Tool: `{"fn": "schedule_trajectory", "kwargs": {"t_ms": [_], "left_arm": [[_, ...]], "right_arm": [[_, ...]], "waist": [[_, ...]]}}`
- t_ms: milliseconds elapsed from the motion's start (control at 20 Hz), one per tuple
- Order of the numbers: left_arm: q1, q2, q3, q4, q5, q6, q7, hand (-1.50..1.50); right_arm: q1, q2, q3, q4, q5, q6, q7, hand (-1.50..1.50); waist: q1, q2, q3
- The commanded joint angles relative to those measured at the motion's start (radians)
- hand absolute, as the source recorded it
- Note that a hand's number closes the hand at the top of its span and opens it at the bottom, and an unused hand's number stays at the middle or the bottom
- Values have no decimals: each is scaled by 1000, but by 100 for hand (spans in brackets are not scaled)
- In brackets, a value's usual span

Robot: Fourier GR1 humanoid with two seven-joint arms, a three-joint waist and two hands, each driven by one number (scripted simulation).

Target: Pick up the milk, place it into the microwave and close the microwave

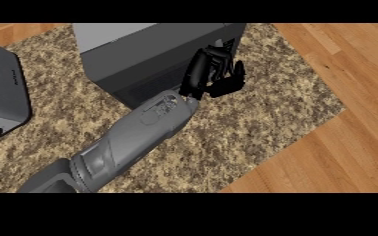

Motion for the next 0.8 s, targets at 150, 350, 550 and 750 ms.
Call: {"fn": "schedule_trajectory", "kwargs": {"t_ms": [150,350,550,750], "left_arm": [[-40,-73,99,122,65,119,36,150],[-52,-75,92,163,70,106,25,150],[-46,-56,73,193,84,66,12,150],[-34,-23,47,215,107,9,13,150]], "right_arm": [[-6,-21,-42,0,-42,-8,15,-150],[0,-23,-64,5,-50,-23,21,-150],[10,-31,-103,-7,-67,-39,24,-150],[31,-42,-128,-6,-73,-37,30,-150]], "waist": [[48,1,-2],[73,8,-1],[97,4,-2],[122,12,-2]]}}
